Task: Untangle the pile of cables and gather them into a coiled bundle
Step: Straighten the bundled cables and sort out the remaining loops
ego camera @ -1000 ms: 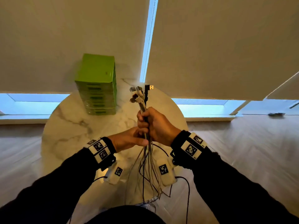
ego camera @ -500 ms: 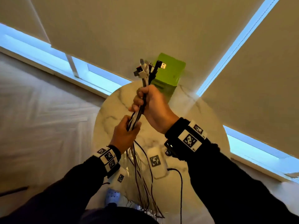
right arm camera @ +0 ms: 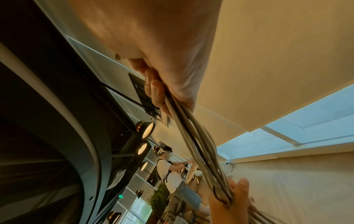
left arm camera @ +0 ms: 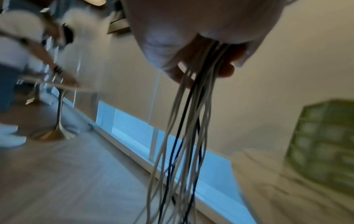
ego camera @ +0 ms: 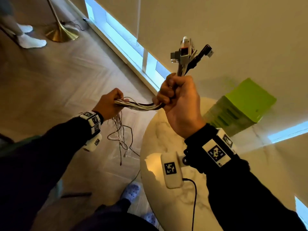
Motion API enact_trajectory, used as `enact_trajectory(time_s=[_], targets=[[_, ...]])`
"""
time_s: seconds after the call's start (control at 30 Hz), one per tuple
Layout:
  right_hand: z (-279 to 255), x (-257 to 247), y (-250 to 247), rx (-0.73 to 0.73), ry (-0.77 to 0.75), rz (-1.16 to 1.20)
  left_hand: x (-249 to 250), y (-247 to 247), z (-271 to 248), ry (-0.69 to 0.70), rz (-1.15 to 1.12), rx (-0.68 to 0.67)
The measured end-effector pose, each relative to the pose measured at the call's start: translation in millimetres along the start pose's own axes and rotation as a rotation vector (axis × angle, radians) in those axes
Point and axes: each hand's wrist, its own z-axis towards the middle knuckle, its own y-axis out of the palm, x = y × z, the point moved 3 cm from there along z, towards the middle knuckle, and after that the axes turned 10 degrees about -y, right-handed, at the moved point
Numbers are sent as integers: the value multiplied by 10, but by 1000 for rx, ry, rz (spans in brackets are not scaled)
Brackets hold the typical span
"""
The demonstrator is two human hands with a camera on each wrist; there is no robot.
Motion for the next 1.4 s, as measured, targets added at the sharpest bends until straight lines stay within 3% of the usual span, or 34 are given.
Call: enact_trajectory(time_s=[0.07,0.17,0.33,0.43,0.53,0.73,0.83,0.93,1.07,1.27,1.33,1.4], targets=[[30,17,85,-32,3,-59,-40,1,97,54,106,-10],[102,-53,100,-42,-12,-148,-168,288,58,92,280,-175],[217,-132,-287,63,-84,-421,-444,887,-316,-30,212,-471],[195,-116,-585,155,-79,-571,-442,1199,-554,9,151,-747],[156,-133,-844,242,-56,-637,-354,1296,-589,65,188,-873],[-26,-162,-1227,360,-15,-623,283,1251,-358,174,-16,-821],[-121,-170,-1295,433,-23,-616,817,1350,-387,233,-154,-933],[-177,-249,-1347,506,-59,-677,1231,1616,-598,264,-78,-1066],[-265,-400,-1583,583,-94,-721,1540,1870,-965,263,2,-1124],[-575,-425,-2091,799,-103,-839,1651,1951,-1208,523,279,-1075],[-677,-385,-2187,866,-129,-645,1673,1893,-1176,570,350,-1019],[-759,-321,-2218,878,-139,-273,1690,1831,-1072,674,431,-939]])
